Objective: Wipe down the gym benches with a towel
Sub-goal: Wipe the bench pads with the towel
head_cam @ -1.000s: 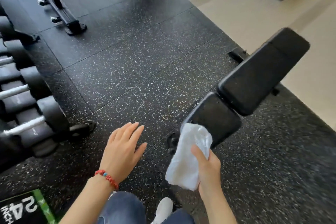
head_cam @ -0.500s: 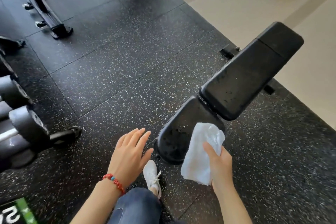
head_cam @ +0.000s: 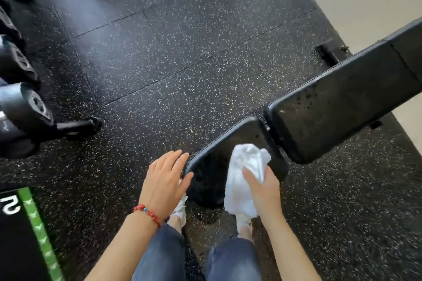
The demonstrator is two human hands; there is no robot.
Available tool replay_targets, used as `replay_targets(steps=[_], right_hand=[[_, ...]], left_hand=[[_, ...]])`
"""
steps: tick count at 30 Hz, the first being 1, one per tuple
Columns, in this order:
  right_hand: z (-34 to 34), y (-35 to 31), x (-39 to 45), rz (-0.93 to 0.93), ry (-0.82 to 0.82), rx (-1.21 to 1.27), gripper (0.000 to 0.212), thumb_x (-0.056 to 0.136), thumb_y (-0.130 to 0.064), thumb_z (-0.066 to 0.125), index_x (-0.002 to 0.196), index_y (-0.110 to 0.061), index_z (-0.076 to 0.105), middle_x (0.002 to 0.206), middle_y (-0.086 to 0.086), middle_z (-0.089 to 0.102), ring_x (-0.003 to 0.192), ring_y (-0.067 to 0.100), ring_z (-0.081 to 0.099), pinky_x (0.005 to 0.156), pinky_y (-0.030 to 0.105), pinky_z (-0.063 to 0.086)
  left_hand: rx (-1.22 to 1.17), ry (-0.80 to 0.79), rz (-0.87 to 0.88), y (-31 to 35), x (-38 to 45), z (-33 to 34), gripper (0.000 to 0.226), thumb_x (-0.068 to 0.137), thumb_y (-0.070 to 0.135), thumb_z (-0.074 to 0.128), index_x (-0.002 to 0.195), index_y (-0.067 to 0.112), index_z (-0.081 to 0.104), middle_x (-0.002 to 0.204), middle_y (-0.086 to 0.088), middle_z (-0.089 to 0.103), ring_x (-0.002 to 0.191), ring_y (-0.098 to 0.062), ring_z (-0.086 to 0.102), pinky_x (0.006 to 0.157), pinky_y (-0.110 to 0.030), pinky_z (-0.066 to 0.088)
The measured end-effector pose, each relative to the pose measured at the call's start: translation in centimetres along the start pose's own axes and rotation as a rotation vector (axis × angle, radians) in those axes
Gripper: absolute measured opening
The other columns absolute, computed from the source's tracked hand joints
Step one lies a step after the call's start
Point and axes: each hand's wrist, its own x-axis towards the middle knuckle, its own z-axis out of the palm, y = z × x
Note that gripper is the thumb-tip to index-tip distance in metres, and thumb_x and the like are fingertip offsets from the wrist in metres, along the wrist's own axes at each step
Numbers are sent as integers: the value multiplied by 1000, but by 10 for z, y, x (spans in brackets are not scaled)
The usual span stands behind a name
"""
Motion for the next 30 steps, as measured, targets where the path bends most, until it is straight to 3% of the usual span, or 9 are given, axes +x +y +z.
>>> replay_targets(steps=[6, 15, 17, 18, 20, 21, 24, 26, 30], right_hand=[[1, 34, 66, -43, -224, -143, 17, 85, -25, 64, 94, -17, 52, 83, -3, 57, 75, 4, 53, 60, 16, 40], [32, 84, 128, -140, -340, -324, 14, 84, -28, 62, 88, -21, 50, 76, -11, 54, 69, 2, 52, 52, 6, 38], [36, 97, 129, -174, -279, -376, 17, 84, -29, 62, 94, -23, 49, 86, -11, 58, 79, 9, 56, 58, 2, 38], [36, 103, 130, -190, -230, -393, 29, 85, -31, 62, 109, -21, 48, 103, -9, 60, 95, 14, 57, 70, 2, 36], [35, 112, 131, -237, -114, -405, 69, 86, -35, 61, 141, -28, 21, 138, -4, 44, 114, 9, 45, 86, 19, 35], [34, 116, 131, -297, -61, -441, 77, 86, -36, 60, 143, -37, 9, 139, -2, 40, 104, 5, 47, 82, 24, 37], [37, 128, 128, -560, 13, -691, 61, 91, -33, 52, 138, -46, 15, 105, 0, 40, 59, 7, 40, 52, 22, 33], [45, 136, 128, -667, 81, -818, 48, 91, -25, 51, 136, -36, 35, 94, -3, 32, 56, 8, 33, 48, 23, 32], [61, 143, 128, -766, 273, -958, 40, 83, -8, 65, 123, -11, 58, 83, 19, 51, 54, 22, 44, 38, 26, 43]], left_hand=[[-30, 90, -206, 5, -6, 61, 55, 86, 36, 37, 114, -4, 62, 115, -22, 63, 105, -37, 60, 89, -49, 48], [-66, 179, -350, 6, -2, 161, 52, 89, 30, 38, 122, -6, 55, 122, -25, 57, 112, -40, 55, 93, -51, 45], [-64, 195, -353, 0, 1, 176, 49, 89, 27, 43, 123, -6, 54, 125, -25, 55, 115, -40, 53, 94, -51, 44], [-65, 206, -352, -3, 2, 184, 47, 88, 24, 47, 123, -6, 54, 127, -24, 55, 116, -40, 52, 94, -51, 44], [-63, 216, -343, -10, 4, 198, 46, 85, 19, 53, 124, -5, 53, 129, -24, 53, 118, -41, 51, 95, -52, 43], [-60, 217, -331, -13, 4, 204, 47, 84, 18, 54, 125, -5, 53, 130, -25, 52, 119, -41, 50, 95, -52, 42], [-49, 223, -287, -22, 3, 219, 47, 85, 17, 55, 126, -5, 51, 133, -25, 49, 120, -42, 48, 96, -52, 42], [-54, 217, -261, -26, 4, 227, 47, 85, 14, 61, 128, -4, 51, 134, -25, 48, 122, -42, 47, 96, -53, 42], [-89, 197, -219, -31, 5, 241, 53, 84, 12, 66, 131, -1, 47, 140, -23, 42, 127, -40, 42, 98, -56, 41]])
